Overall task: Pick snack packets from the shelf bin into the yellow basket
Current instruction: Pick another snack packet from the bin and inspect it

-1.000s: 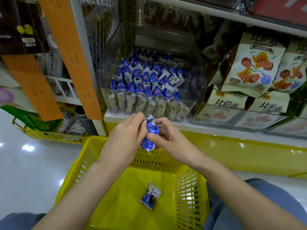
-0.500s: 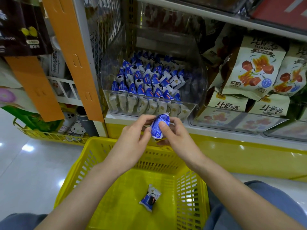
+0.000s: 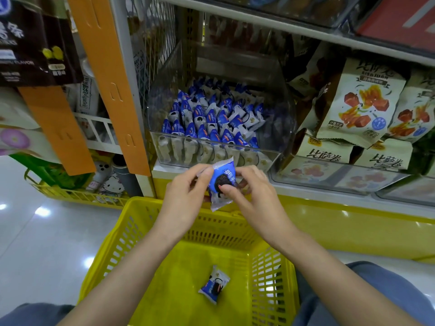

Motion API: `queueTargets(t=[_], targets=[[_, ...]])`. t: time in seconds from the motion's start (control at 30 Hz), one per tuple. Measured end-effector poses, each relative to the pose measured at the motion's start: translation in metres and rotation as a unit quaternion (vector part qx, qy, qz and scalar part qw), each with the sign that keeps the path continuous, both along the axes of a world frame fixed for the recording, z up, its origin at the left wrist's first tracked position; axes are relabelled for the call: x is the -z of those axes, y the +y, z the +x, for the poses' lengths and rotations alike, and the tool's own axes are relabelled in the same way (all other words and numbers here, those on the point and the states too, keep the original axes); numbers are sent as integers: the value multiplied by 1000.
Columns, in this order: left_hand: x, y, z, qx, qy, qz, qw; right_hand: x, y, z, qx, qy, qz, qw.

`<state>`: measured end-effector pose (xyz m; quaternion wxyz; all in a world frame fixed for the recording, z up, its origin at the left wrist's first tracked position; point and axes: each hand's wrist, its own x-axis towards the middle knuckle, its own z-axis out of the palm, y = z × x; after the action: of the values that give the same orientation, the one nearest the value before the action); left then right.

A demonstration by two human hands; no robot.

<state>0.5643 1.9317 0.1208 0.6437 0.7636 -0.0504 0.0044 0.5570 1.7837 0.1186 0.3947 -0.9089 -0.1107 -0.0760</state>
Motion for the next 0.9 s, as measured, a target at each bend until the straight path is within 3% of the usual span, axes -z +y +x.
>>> queueTargets(t=[0.07, 0.17, 0.23, 0.33, 0.43, 0.5, 0.67, 0.73, 0.9], targets=[[-2, -1, 1, -4, 30, -55, 998, -4, -3, 2, -1, 11, 5, 1000], [-7, -3, 2, -8, 64, -101, 993, -13, 0, 1, -24, 131, 188, 973], [-11, -1, 3, -15, 73, -98, 992, -18, 2, 0, -28, 178, 263, 948], [-19, 6, 8, -29, 9, -35, 999, -25, 0, -1, -45, 200, 298, 932], [-27, 21, 18, -57, -147, 119, 980, -36, -5, 3, -30, 132, 299, 944], [-31, 28, 28, -51, -218, 227, 948, -47, -10, 12, 5, 66, 266, 962], [-28, 34, 51, -19, -215, 390, 895, -82, -22, 56, 106, -60, 49, 991], [-23, 36, 57, -14, -223, 413, 883, -90, -22, 81, 137, -95, -72, 983], [-17, 38, 62, -7, -241, 384, 891, -88, -15, 125, 167, -29, -339, 926]])
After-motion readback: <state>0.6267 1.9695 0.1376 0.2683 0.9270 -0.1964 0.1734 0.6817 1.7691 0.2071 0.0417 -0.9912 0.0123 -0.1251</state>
